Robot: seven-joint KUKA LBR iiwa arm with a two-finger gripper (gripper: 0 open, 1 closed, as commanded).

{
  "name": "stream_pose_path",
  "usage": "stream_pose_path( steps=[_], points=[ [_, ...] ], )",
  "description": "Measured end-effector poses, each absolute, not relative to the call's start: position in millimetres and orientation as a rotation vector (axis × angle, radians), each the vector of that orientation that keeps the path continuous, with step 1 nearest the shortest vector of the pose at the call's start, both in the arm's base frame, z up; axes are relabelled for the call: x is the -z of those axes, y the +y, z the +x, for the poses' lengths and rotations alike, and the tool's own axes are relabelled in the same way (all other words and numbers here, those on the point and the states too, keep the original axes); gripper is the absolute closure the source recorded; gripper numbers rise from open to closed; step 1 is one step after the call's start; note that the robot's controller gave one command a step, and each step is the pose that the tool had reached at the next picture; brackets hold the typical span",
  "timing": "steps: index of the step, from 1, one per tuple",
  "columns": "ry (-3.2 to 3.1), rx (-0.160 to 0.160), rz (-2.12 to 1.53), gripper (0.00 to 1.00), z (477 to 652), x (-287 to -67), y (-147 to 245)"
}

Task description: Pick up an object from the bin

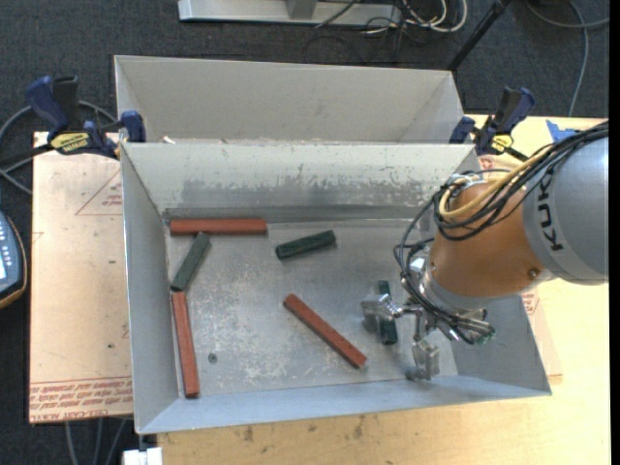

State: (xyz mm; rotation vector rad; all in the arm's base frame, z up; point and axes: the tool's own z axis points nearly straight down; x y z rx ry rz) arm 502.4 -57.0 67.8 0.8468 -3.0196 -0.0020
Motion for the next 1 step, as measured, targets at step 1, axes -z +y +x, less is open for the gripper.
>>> stream_pose_path(
  steps=[1],
  points=[
    [-3.007,0.007,0.93,0.0,499.4,-101.6,39.4]
  ],
)
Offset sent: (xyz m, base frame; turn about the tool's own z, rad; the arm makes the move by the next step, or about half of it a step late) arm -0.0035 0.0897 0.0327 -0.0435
